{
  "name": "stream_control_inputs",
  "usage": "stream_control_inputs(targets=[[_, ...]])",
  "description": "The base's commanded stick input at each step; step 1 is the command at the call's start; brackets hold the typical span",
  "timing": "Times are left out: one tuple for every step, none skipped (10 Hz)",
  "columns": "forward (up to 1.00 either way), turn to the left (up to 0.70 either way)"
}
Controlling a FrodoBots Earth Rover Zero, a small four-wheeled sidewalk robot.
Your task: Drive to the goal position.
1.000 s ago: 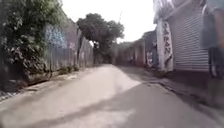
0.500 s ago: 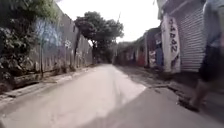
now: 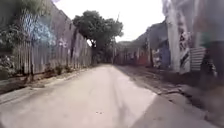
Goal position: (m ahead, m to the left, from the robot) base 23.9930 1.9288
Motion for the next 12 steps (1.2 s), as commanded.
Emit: stream_control_inputs(targets=[[1.00, 0.00], [1.00, 0.00], [1.00, 0.00], [1.00, 0.00], [1.00, 0.00], [1.00, 0.00], [1.00, 0.00], [1.00, 0.00], [1.00, 0.00], [1.00, 0.00], [1.00, 0.00], [1.00, 0.00]])
